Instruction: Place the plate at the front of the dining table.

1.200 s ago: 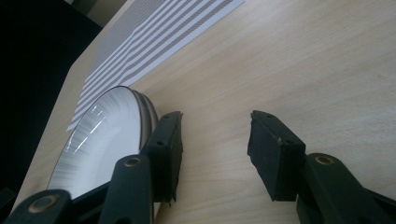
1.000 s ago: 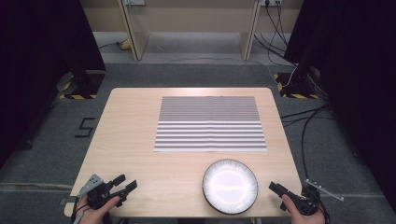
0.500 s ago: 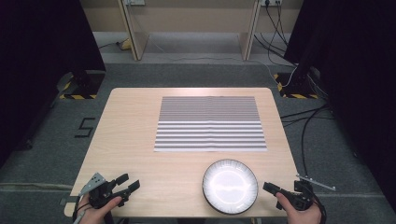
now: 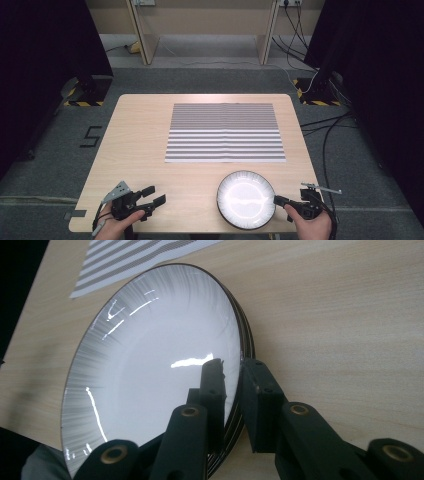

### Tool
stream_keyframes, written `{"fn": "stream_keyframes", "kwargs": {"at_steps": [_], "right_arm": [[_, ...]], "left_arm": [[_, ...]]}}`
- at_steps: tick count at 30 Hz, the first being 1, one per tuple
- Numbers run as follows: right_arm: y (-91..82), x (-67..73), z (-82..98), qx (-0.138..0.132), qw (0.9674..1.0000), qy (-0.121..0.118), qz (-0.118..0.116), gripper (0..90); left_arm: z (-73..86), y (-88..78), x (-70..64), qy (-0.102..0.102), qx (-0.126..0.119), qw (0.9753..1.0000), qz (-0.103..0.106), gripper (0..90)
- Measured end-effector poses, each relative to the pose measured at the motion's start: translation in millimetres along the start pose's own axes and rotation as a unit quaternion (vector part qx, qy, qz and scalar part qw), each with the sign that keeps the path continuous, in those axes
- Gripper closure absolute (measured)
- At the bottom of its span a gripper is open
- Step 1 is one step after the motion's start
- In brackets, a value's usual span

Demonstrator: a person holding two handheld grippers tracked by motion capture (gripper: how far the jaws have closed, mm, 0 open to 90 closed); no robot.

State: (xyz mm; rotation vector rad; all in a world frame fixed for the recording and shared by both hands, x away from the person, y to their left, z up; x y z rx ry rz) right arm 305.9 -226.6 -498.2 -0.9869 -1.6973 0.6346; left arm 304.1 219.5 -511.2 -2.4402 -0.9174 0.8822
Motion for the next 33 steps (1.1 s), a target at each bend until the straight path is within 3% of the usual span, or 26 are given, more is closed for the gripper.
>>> {"fn": "stream_keyframes", "kwargs": {"at_steps": [2, 6, 10, 14, 20, 25, 29, 33], "right_arm": [[1.7, 0.0, 0.3, 0.005, 0.9999, -0.004, 0.014, 85.5], [1.7, 0.4, -0.1, 0.009, 0.9998, 0.001, 0.018, 86.0], [2.1, 3.2, -2.3, 0.021, 0.999, -0.009, 0.037, 85.7], [2.7, 4.8, -4.0, 0.03, 0.9984, -0.014, 0.045, 85.5], [3.4, 8.4, -4.1, 0.032, 0.9971, -0.019, 0.066, 85.5], [4.6, 9.1, -4.7, 0.03, 0.9971, -0.016, 0.068, 85.6], [5.2, 9.6, -6.0, 0.032, 0.997, -0.013, 0.07, 85.8], [6.0, 11.1, -7.1, 0.033, 0.9964, -0.012, 0.077, 85.9]], "left_arm": [[-2.9, 4.6, -4.9, 0.006, 0.006, 0.9999, 0.009, 33.5], [-11.1, 13.9, -16.6, 0.024, 0.017, 0.9992, 0.026, 34.7], [-18.2, 23.2, -28.0, 0.038, 0.031, 0.9978, 0.044, 38.2], [-23.2, 33.3, -41.5, 0.047, 0.046, 0.9951, 0.073, 41.4], [-28.9, 48.0, -59.0, 0.058, 0.065, 0.9911, 0.101, 44.8], [-33.5, 64.1, -74.1, 0.061, 0.082, 0.9873, 0.121, 45.2], [-32.4, 82.3, -82.3, 0.076, 0.104, 0.9854, 0.112, 45.0], [-32.2, 94.8, -87.5, 0.065, 0.115, 0.9842, 0.118, 45.0]]}}
Point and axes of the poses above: each handheld gripper's, and its own axes: y roughly forward along the jaws, z roughly out of its underside, x roughly to its left, the point moved 5 cm from there along y, roughly forward along the jaws, and after that the axes turned 13 degrees about x, right-handed, at the moved point
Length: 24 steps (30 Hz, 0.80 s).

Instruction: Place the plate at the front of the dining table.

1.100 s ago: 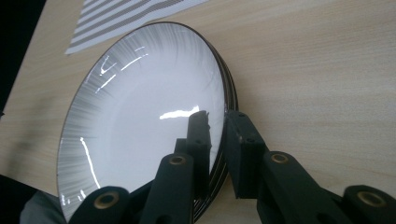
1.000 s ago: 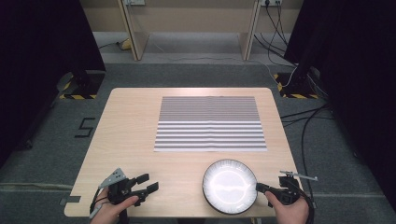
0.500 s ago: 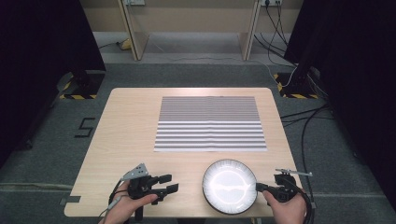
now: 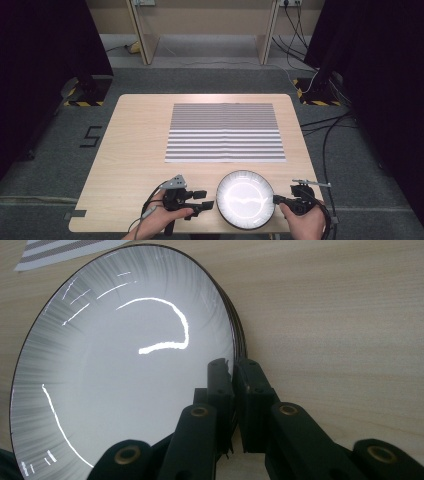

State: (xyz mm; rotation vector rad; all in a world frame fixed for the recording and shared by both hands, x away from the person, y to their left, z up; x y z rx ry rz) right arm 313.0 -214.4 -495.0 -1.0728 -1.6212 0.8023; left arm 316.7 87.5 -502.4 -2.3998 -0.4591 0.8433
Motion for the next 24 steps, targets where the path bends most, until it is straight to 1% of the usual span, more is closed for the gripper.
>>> {"fn": "stream_keyframes", "kwargs": {"at_steps": [4, 7, 8, 9, 10, 11, 12, 13, 14, 15, 16, 17, 18, 19, 20, 21, 22, 23, 24], "right_arm": [[1.5, 0.6, -3.3, -0.002, 1.0, 0.004, 0.001, 86.5], [2.6, 3.5, -4.4, -0.001, 1.0, -0.002, 0.01, 86.4], [4.0, 4.7, -4.6, 0.0, 1.0, -0.003, 0.007, 86.1], [7.6, 6.5, -4.5, 0.005, 1.0, -0.004, -0.003, 85.1], [15.1, 9.0, -2.9, 0.019, 0.9996, 0.0, -0.019, 84.8], [18.1, 9.8, -2.7, 0.013, 0.9994, 0.005, -0.032, 84.9], [20.2, 11.4, -3.0, 0.013, 0.999, 0.004, -0.042, 85.0], [20.2, 11.4, -3.0, 0.013, 0.999, 0.004, -0.042, 85.0], [19.9, 11.7, -3.7, 0.012, 0.9989, 0.004, -0.044, 85.1], [19.9, 12.3, -4.5, 0.014, 0.9987, 0.008, -0.049, 83.7], [19.9, 12.3, -4.5, 0.014, 0.9987, 0.008, -0.049, 83.7], [20.3, 11.5, -4.5, 0.015, 0.9988, 0.003, -0.047, 80.8], [26.2, 11.5, -0.4, 0.045, 0.9973, 0.006, -0.057, 74.5], [26.2, 11.5, -0.4, 0.045, 0.9973, 0.006, -0.057, 74.5], [28.8, 11.8, 1.3, 0.048, 0.9962, 0.015, -0.071, 74.4], [29.3, 11.4, 1.7, 0.046, 0.996, 0.014, -0.075, 73.7], [28.7, 12.1, 1.7, 0.05, 0.9957, 0.012, -0.076, 72.4], [28.3, 12.7, 1.3, 0.053, 0.9953, 0.014, -0.079, 71.1], [28.4, 12.1, 0.8, 0.054, 0.9953, 0.011, -0.08, 70.8]], "left_arm": [[-5.1, 10.4, -3.4, 0.0, 0.006, 1.0, 0.0, 45.2], [-6.6, 15.2, -5.5, 0.015, 0.015, 0.9997, -0.01, 45.3], [-6.9, 16.0, -5.4, 0.013, 0.016, 0.9996, -0.017, 44.7], [-7.3, 14.7, -3.2, 0.016, 0.019, 0.9993, -0.028, 44.3], [-7.6, 14.1, -2.6, 0.011, 0.018, 0.9995, -0.024, 45.5], [-8.2, 11.7, -1.4, 0.0, 0.014, 0.9997, -0.02, 44.8], [-8.1, 10.4, 0.0, 0.005, 0.017, 0.9994, -0.031, 46.0], [-8.1, 10.4, 0.0, 0.005, 0.017, 0.9994, -0.031, 46.3], [-7.3, 10.4, 1.9, 0.006, 0.021, 0.9991, -0.035, 46.3], [-7.2, 10.8, 2.3, 0.001, 0.021, 0.9993, -0.031, 48.1], [-7.1, 10.9, 2.7, -0.001, 0.022, 0.9993, -0.031, 48.1], [-7.1, 11.3, 3.1, -0.002, 0.022, 0.9993, -0.032, 49.2], [-7.2, 11.7, 2.8, 0.0, 0.022, 0.9993, -0.032, 51.1], [-7.0, 12.3, 2.0, 0.001, 0.022, 0.9993, -0.031, 51.1], [-6.2, 13.0, 1.6, 0.001, 0.025, 0.9991, -0.035, 51.1], [-5.3, 13.8, 1.2, -0.003, 0.023, 0.9992, -0.033, 50.7], [-4.9, 13.7, 1.1, -0.007, 0.023, 0.9993, -0.029, 50.7], [-4.7, 13.3, 1.1, -0.009, 0.023, 0.9993, -0.028, 50.9], [-4.6, 12.6, 1.2, -0.009, 0.023, 0.9993, -0.026, 51.2]]}}
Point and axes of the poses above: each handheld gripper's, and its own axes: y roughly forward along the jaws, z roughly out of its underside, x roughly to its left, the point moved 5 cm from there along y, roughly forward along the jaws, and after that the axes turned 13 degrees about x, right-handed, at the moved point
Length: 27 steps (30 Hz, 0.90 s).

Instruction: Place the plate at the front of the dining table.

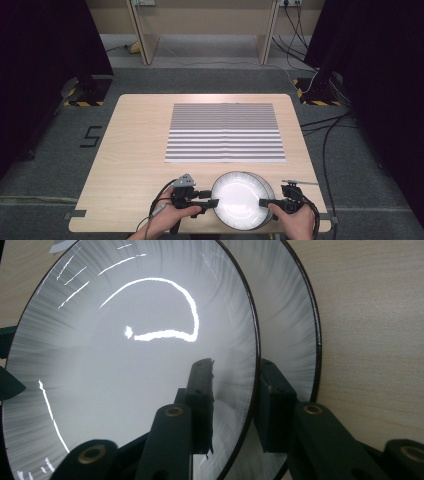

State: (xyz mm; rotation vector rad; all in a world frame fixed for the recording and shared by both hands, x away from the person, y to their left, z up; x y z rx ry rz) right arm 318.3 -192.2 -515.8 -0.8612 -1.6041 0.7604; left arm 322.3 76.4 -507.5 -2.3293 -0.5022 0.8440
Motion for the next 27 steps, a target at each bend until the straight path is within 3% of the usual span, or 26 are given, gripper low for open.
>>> {"fn": "stream_keyframes", "kwargs": {"at_steps": [5, 8, 14, 23, 27], "right_arm": [[1.9, -0.5, -1.5, 0.009, 0.9997, 0.015, -0.02, 69.5], [2.7, -3.2, -2.8, 0.01, 0.9983, 0.033, -0.047, 69.9], [2.1, -6.0, -6.1, 0.022, 0.9958, 0.051, -0.073, 69.4], [2.2, -6.9, -13.3, 0.029, 0.9951, 0.062, -0.072, 69.0], [2.9, -9.8, -14.4, 0.034, 0.9962, 0.055, -0.059, 78.1]], "left_arm": [[0.0, -1.7, 1.1, -0.007, 0.002, 1.0, 0.006, 52.7], [-0.2, -2.0, 2.2, -0.01, -0.002, 0.9999, 0.01, 53.5], [0.9, -1.6, 4.2, -0.017, -0.011, 0.9997, 0.015, 54.6], [0.0, 1.3, 5.3, -0.017, -0.013, 0.9997, 0.014, 54.9], [-0.1, 1.9, 5.7, -0.019, -0.014, 0.9996, 0.015, 55.2]]}}
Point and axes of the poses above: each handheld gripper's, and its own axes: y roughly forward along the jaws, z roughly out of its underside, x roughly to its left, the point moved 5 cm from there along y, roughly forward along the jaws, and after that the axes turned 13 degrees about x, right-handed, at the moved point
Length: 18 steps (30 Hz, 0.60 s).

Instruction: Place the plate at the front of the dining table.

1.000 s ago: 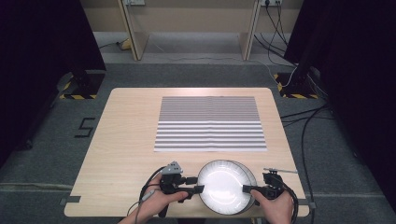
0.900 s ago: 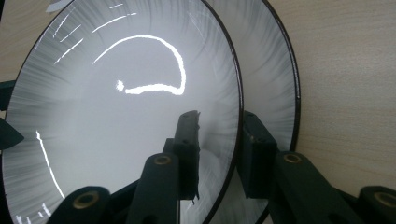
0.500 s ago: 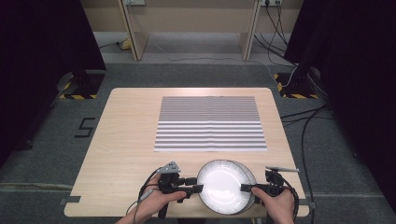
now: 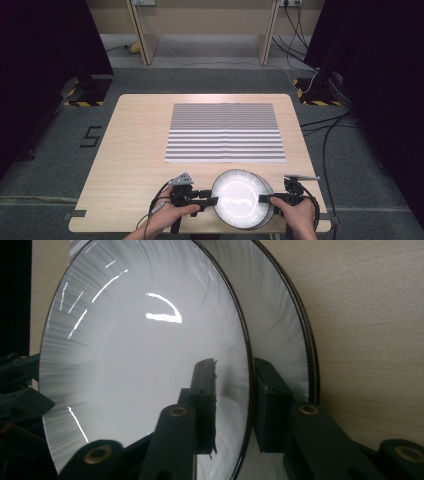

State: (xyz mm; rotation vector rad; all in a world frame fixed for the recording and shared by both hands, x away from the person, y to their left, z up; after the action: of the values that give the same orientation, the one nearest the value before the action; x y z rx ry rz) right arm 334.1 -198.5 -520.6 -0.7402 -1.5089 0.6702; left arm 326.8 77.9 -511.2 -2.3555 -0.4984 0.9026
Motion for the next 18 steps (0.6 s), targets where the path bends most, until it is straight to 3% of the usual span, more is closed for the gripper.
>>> {"fn": "stream_keyframes", "kwargs": {"at_steps": [5, 11, 14, 18], "right_arm": [[-0.2, -1.7, -1.4, 0.006, 0.9999, 0.011, -0.006, 78.6], [-1.3, -0.4, -3.1, 0.011, 0.9995, 0.017, -0.026, 72.4], [0.2, 1.3, -4.7, 0.011, 0.9999, 0.004, 0.007, 76.0], [-0.5, -2.8, -4.5, 0.002, 0.9999, 0.01, -0.007, 79.8]], "left_arm": [[0.5, 0.1, 0.8, -0.005, -0.002, 1.0, 0.004, 55.7], [1.1, -0.1, 0.6, -0.005, -0.005, 1.0, 0.002, 56.2], [0.2, 1.0, 0.8, -0.004, -0.004, 1.0, 0.001, 56.2], [0.8, 1.3, 1.2, -0.005, -0.006, 1.0, 0.001, 56.3]]}}
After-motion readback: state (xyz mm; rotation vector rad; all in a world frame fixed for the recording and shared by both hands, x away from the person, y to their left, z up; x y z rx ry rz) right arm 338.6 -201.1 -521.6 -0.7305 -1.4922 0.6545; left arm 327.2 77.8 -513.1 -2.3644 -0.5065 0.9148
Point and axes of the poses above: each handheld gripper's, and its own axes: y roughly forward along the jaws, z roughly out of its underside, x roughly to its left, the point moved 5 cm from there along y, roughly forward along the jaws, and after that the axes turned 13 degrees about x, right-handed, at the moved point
